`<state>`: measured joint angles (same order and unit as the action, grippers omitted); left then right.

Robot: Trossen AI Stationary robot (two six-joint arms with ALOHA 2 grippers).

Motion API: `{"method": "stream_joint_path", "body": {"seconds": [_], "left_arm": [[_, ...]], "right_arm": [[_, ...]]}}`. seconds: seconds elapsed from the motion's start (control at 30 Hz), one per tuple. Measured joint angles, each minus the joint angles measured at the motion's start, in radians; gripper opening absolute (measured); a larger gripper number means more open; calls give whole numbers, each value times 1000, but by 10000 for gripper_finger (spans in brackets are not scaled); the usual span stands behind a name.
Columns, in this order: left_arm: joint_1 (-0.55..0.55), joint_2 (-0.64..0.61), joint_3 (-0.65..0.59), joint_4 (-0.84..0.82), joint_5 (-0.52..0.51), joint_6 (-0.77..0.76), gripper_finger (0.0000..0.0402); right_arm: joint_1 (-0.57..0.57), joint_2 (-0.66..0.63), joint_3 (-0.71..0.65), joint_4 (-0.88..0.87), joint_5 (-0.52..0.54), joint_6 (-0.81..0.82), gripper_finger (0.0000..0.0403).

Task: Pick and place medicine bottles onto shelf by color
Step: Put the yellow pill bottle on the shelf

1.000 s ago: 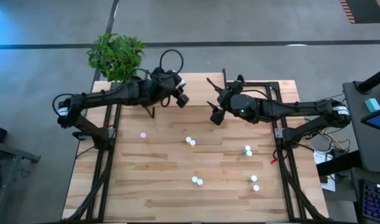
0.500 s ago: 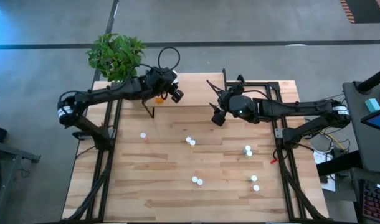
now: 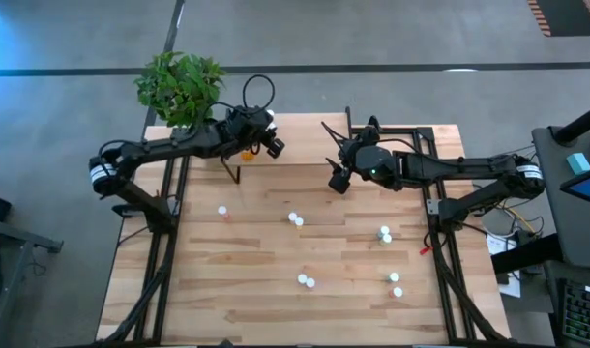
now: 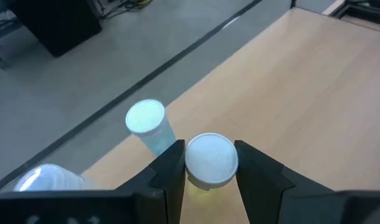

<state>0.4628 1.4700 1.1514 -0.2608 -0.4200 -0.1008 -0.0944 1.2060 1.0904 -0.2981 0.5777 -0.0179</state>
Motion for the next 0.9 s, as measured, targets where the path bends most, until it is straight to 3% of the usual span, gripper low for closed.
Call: {"method": "stream_joint_path", "body": {"seconds": [0.9], "left_arm": [[34, 2, -57, 107, 37, 4, 107]], "right_arm": [[-1, 1, 0, -32, -2, 50, 272]]}}
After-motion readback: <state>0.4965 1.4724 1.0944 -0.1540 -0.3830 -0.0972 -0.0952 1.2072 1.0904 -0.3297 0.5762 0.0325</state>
